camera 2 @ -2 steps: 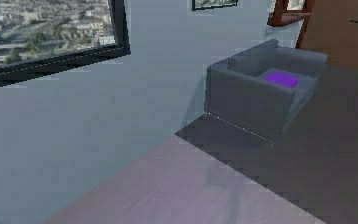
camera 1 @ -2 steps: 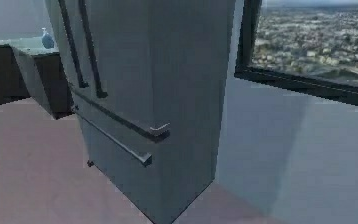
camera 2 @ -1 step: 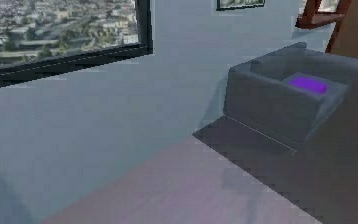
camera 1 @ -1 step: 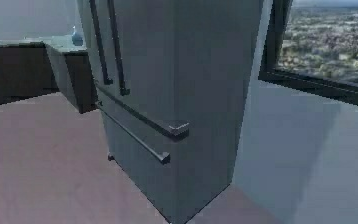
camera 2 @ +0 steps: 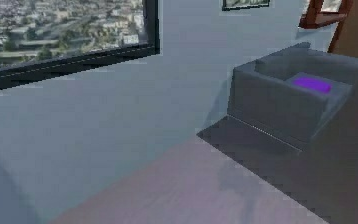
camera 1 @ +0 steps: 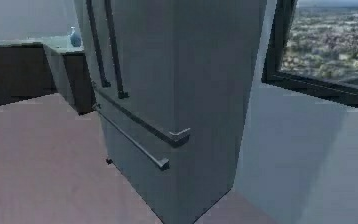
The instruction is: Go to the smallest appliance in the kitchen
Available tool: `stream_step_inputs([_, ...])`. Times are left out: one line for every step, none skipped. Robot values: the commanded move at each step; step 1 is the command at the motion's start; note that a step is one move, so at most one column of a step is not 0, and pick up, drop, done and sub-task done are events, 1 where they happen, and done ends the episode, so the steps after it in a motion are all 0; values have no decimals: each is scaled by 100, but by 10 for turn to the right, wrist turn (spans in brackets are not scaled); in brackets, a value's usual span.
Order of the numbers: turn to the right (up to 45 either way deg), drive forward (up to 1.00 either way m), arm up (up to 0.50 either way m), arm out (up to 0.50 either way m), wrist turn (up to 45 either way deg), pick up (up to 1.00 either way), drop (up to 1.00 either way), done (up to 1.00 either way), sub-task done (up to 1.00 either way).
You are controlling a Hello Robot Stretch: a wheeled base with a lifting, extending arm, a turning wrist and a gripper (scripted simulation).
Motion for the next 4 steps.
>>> stream_step_inputs([-450,0,0,0,0,0,0,0,0])
stream_step_inputs([-210,0,0,0,0,0,0,0,0])
stream_step_inputs([0,30,0,0,0,0,0,0,0])
stream_step_inputs([210,0,0,0,0,0,0,0,0])
